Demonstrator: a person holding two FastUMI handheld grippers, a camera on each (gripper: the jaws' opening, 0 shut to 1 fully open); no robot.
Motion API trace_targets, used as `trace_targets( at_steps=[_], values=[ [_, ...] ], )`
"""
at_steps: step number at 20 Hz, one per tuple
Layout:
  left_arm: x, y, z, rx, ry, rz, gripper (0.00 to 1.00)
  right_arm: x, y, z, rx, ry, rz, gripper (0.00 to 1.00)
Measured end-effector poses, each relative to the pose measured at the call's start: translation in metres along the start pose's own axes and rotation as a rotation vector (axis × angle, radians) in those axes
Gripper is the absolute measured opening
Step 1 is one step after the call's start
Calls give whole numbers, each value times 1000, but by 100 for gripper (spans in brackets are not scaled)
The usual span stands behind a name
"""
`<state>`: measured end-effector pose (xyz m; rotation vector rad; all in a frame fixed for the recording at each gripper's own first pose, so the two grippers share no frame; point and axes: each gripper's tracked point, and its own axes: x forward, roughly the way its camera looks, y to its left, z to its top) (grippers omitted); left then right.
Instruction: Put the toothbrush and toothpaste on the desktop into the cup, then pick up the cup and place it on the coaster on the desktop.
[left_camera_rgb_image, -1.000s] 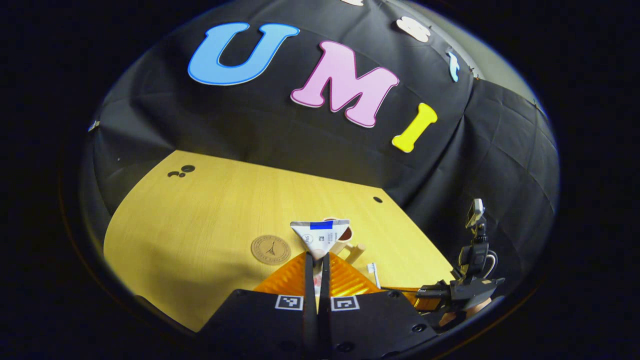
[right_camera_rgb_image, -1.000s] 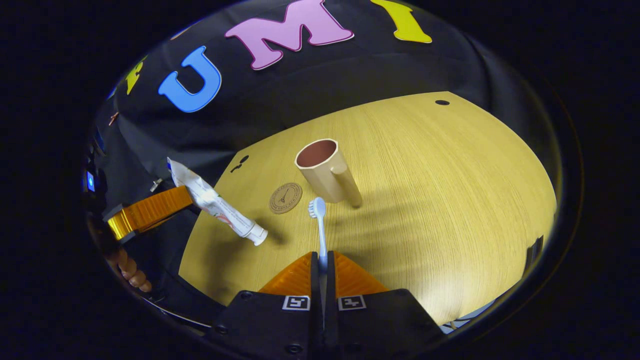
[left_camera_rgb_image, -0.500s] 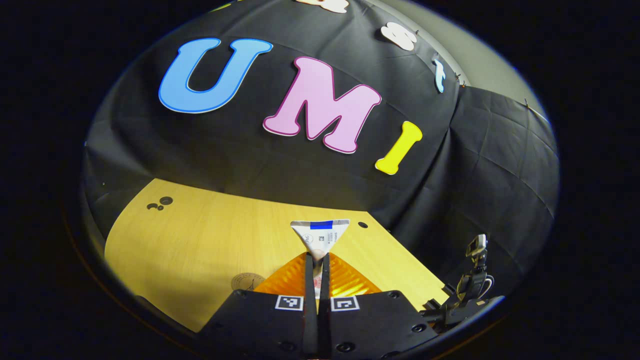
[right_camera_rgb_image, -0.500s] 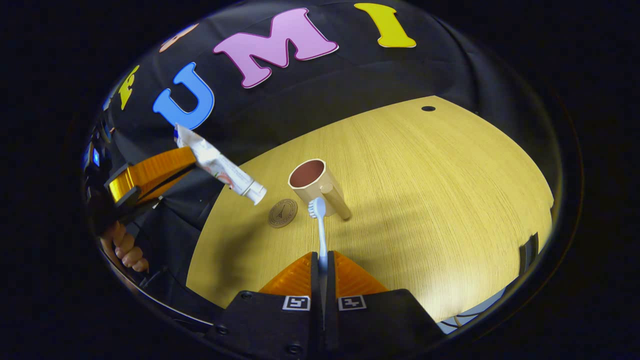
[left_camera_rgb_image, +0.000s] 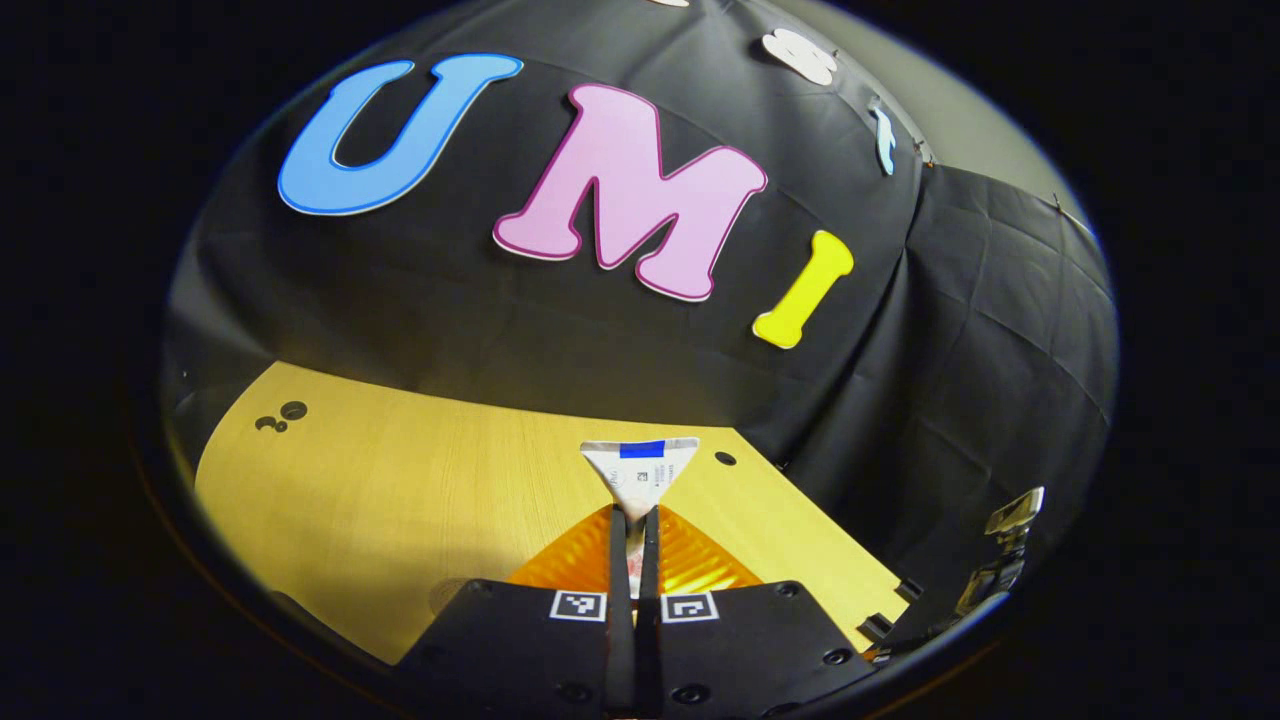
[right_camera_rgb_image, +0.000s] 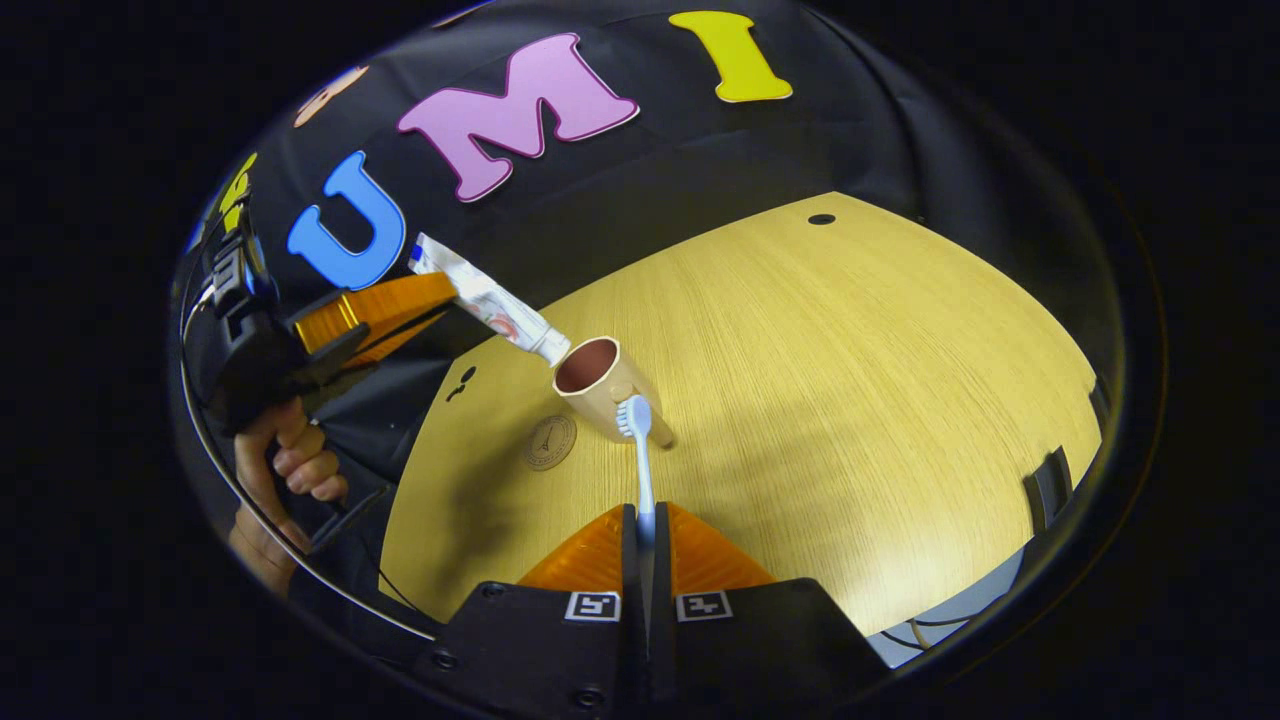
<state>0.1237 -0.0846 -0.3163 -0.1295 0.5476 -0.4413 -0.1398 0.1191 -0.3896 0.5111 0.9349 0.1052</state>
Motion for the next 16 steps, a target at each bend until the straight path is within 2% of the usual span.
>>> trace_targets(
  at_steps=[8,16],
  values=[
    [37,22,-50,39,110,23,6,10,-6,13,56,-23,-19,5],
    [45,26,-92,55,198,24,6,22,-9,17,81,-19,-14,5]
  ],
)
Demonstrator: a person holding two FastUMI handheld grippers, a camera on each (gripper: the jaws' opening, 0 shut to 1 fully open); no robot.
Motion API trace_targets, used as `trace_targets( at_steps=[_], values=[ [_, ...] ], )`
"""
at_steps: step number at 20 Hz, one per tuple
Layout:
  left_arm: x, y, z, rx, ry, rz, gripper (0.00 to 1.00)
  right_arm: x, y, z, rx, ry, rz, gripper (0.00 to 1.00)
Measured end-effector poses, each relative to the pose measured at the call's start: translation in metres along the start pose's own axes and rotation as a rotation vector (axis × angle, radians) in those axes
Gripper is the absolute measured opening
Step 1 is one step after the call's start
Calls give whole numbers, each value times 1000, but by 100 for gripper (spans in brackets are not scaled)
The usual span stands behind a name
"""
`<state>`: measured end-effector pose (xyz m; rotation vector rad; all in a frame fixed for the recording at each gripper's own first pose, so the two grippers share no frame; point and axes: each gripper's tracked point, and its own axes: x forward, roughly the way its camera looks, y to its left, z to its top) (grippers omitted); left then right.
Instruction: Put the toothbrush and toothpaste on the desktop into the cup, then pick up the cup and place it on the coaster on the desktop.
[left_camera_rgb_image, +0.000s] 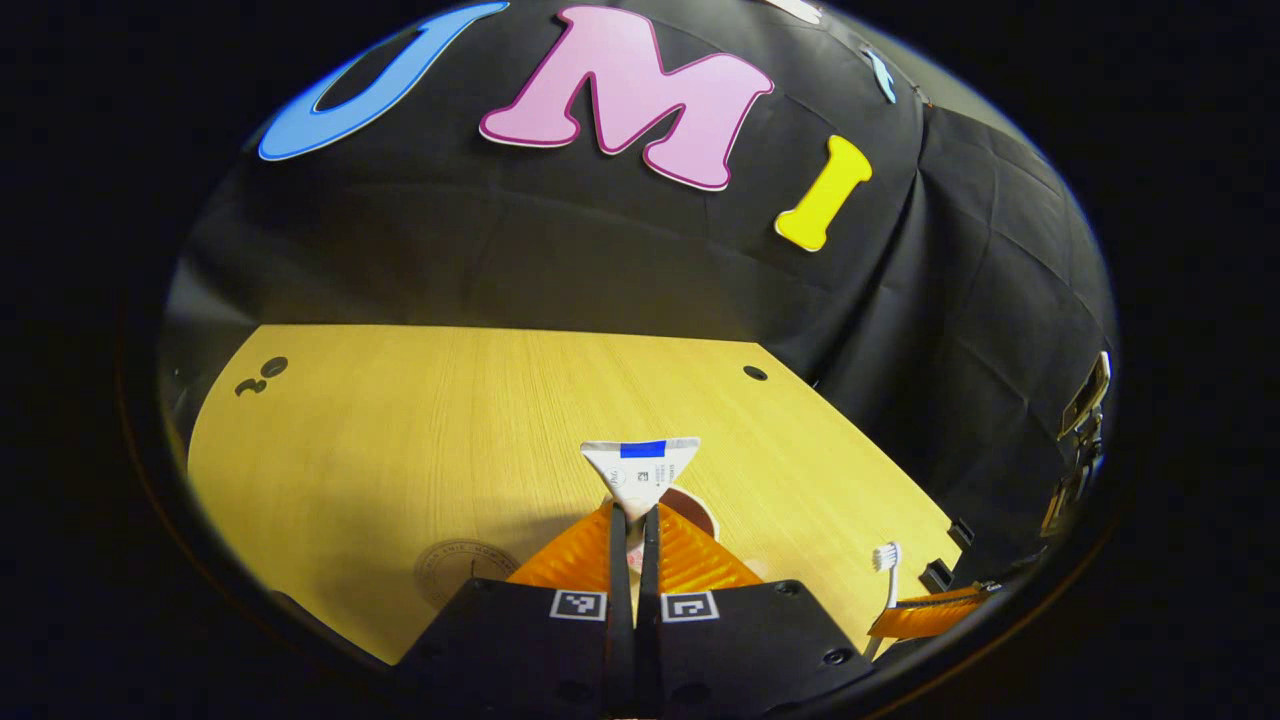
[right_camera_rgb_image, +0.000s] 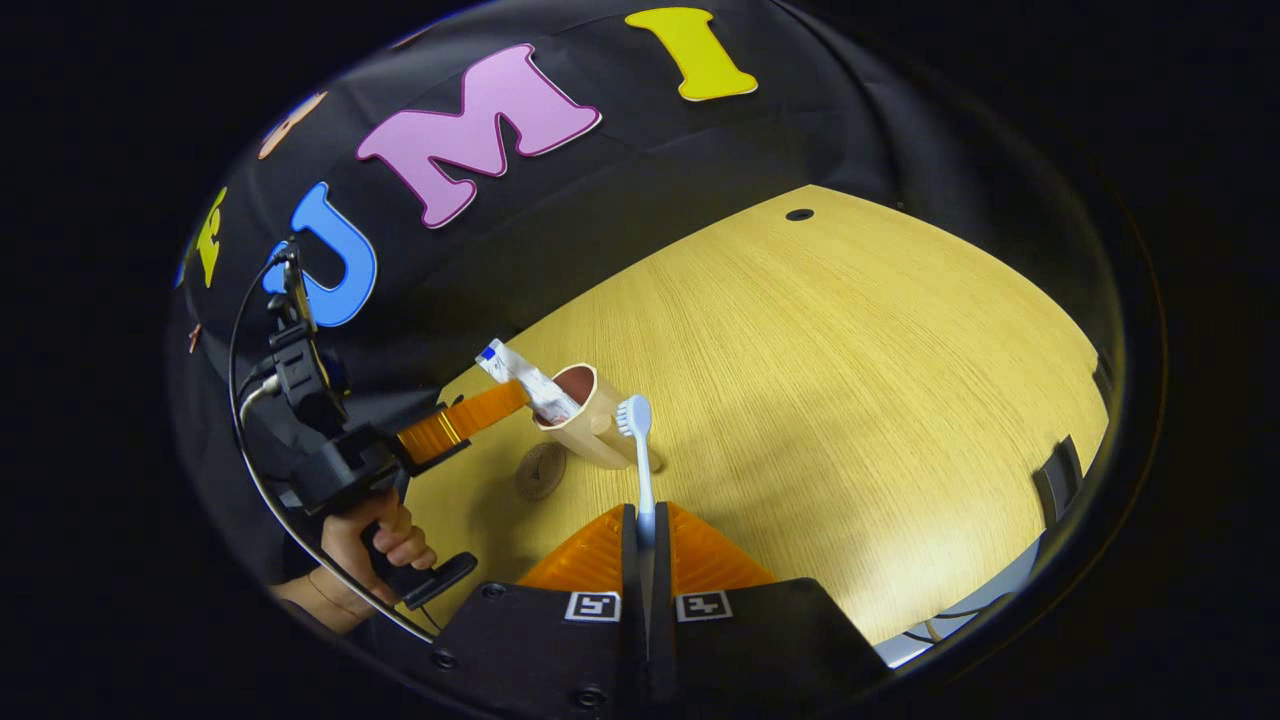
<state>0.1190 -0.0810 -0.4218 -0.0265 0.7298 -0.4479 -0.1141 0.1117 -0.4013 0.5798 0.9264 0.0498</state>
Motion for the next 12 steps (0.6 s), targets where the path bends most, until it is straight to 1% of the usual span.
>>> trace_targets(
  at_steps=[6,12],
  values=[
    [4,0,-6,-3,15,7,6,2,-4,10,22,-9,6,5],
    [3,-2,-8,9,24,7,7,-1,2,17,20,-15,32,5]
  ],
)
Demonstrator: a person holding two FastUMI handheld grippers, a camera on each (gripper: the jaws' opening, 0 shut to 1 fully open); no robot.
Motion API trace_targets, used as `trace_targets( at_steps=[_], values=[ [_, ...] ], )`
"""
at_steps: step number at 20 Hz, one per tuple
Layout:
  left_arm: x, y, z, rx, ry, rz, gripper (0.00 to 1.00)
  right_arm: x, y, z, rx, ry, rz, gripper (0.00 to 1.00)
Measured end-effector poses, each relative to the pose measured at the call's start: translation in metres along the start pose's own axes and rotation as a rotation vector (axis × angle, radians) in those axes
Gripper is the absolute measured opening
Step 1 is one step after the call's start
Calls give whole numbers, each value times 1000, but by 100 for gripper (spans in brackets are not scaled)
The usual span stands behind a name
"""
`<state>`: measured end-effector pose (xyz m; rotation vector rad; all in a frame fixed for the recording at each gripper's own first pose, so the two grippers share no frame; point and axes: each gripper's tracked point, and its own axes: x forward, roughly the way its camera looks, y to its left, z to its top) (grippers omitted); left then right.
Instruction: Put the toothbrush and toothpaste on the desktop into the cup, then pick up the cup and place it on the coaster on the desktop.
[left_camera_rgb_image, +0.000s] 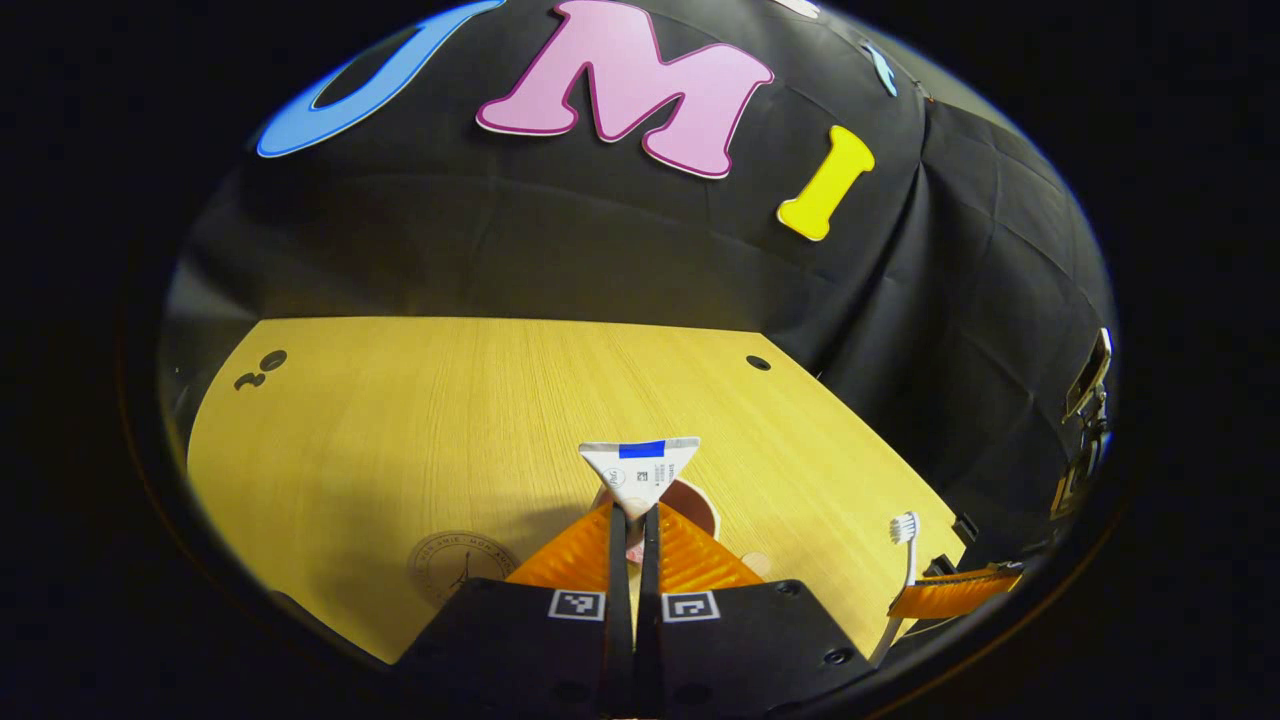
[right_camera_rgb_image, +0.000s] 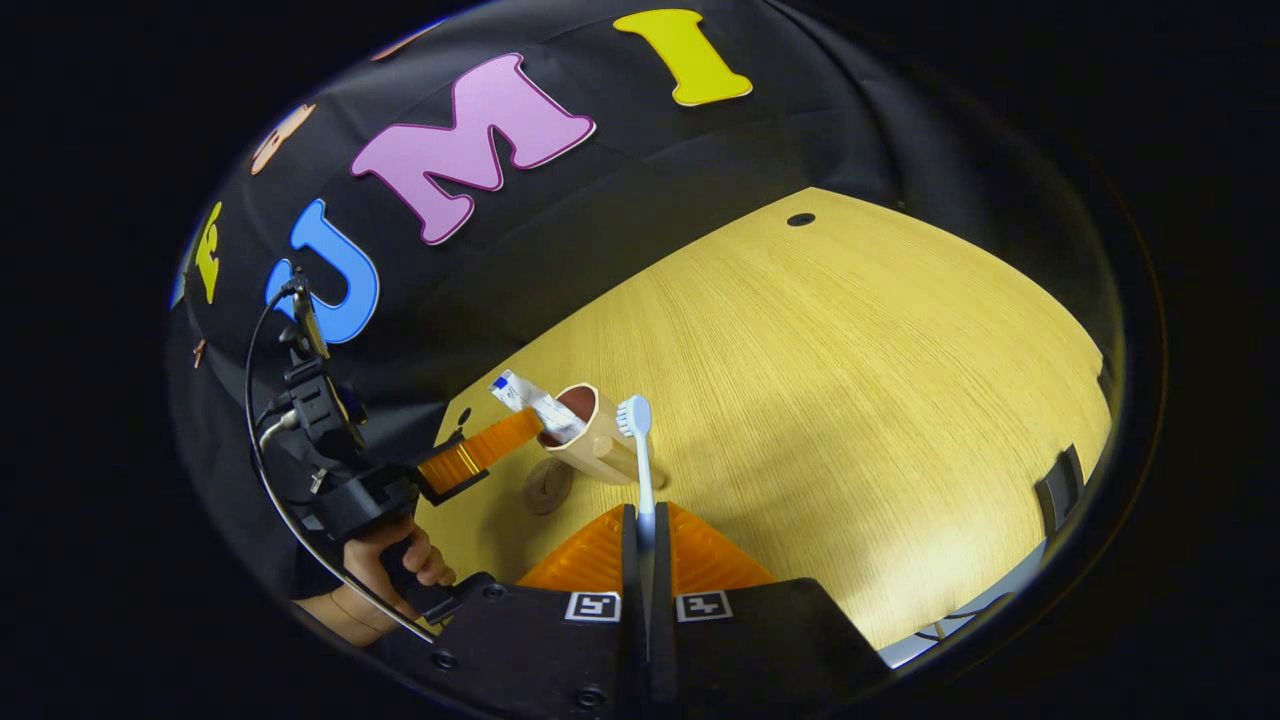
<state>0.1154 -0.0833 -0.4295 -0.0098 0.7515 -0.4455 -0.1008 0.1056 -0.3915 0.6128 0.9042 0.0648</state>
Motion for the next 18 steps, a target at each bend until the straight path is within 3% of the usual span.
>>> trace_targets(
  at_steps=[5,8,9,10,12,13,16,17,18],
  values=[
    [-2,-1,-6,14,26,-7,12,-1,13,15,8,-19,41,6],
    [-5,0,-3,36,19,5,23,-3,28,33,16,-49,92,5],
    [-6,0,-1,42,15,2,17,-3,33,38,18,-59,109,5],
    [-8,0,0,46,11,-1,26,-4,38,44,20,-69,123,5],
    [-13,-2,-1,49,8,-4,57,-3,45,55,22,-89,146,6],
    [-16,-4,-1,47,10,-5,49,-2,47,60,25,-98,155,5],
    [-32,-6,-6,40,0,-5,65,3,58,76,34,-125,187,5],
    [-37,-5,-7,36,-5,-3,56,5,61,81,34,-134,197,5],
    [-43,-5,-7,30,-10,-3,58,7,65,86,34,-141,208,5]
  ],
)
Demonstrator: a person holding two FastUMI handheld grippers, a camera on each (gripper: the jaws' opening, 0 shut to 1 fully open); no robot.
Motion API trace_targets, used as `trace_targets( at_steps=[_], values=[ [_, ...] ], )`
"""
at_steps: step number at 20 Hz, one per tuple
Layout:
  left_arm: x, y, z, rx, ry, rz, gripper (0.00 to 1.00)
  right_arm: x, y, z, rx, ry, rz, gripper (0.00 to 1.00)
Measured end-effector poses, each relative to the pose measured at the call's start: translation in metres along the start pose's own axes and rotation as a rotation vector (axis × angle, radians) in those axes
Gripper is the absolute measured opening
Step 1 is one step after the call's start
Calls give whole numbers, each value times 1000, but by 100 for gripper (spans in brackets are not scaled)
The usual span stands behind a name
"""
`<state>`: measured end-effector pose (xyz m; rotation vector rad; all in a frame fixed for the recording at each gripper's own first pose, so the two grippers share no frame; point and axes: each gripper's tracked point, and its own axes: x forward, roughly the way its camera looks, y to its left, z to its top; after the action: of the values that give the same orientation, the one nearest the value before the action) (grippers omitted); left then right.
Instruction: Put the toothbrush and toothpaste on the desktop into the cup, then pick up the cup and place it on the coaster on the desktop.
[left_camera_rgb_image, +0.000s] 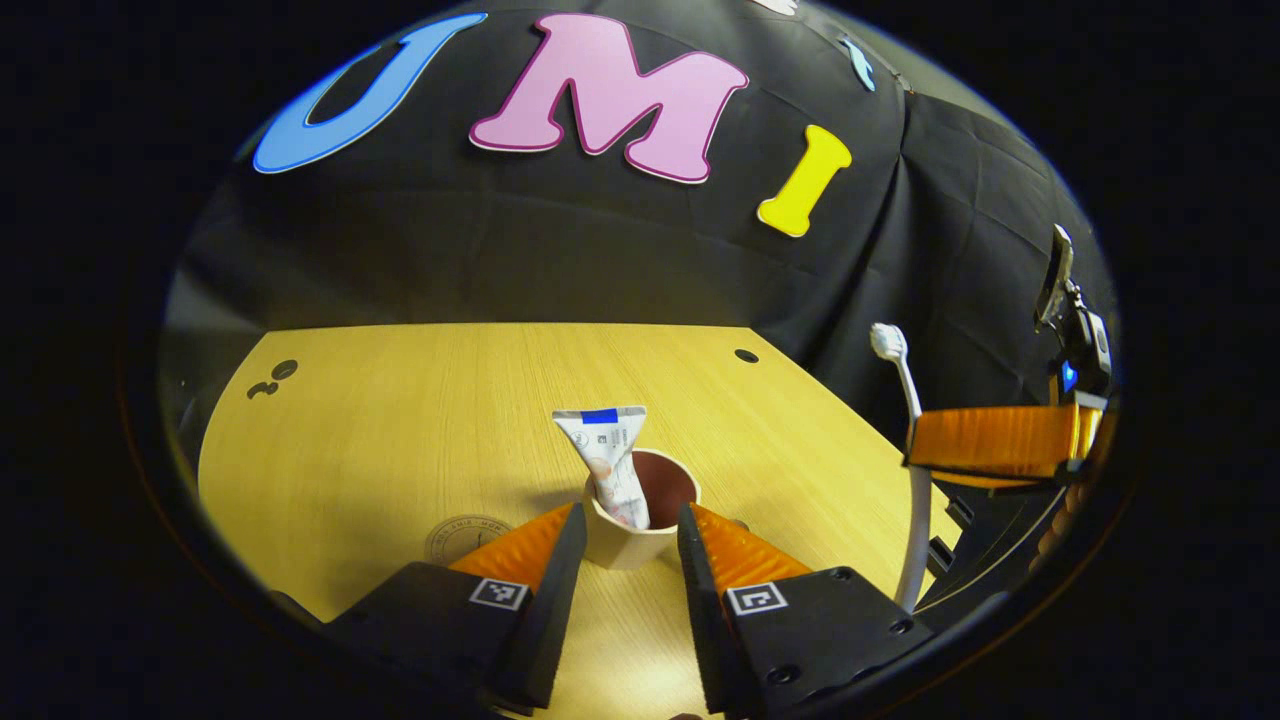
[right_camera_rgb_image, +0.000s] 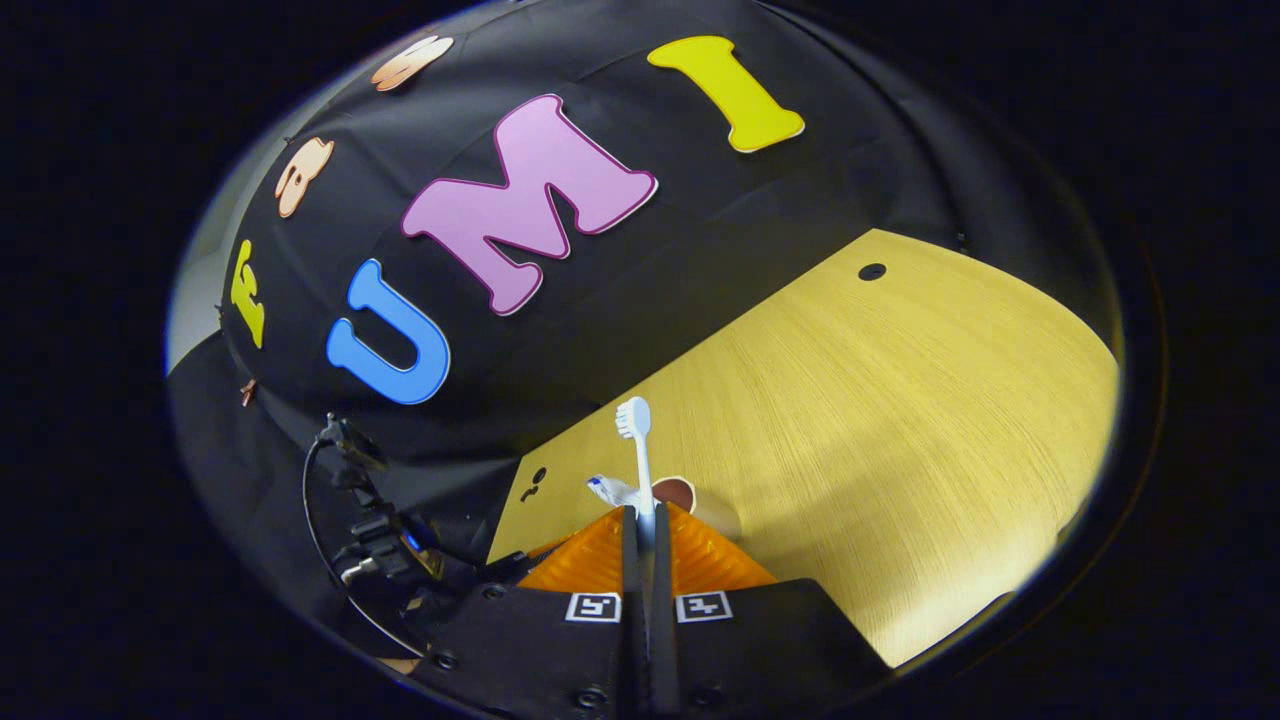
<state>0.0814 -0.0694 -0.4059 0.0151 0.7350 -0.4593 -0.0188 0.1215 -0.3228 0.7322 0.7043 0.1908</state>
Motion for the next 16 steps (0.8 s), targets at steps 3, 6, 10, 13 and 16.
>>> trace_targets(
  at_steps=[3,6,10,13,16],
  values=[
    [-18,1,-2,-25,-8,6,58,13,9,12,-4,-21,25,5],
    [-41,7,-8,-54,-22,23,58,33,16,23,5,-41,51,5],
    [-76,18,-19,-82,-30,52,59,66,22,35,-20,-61,81,5],
    [-99,26,-30,-96,-28,73,58,90,20,37,-65,-71,96,5],
    [-116,32,-46,-118,-18,97,59,116,14,37,-85,-79,105,5]
  ],
)
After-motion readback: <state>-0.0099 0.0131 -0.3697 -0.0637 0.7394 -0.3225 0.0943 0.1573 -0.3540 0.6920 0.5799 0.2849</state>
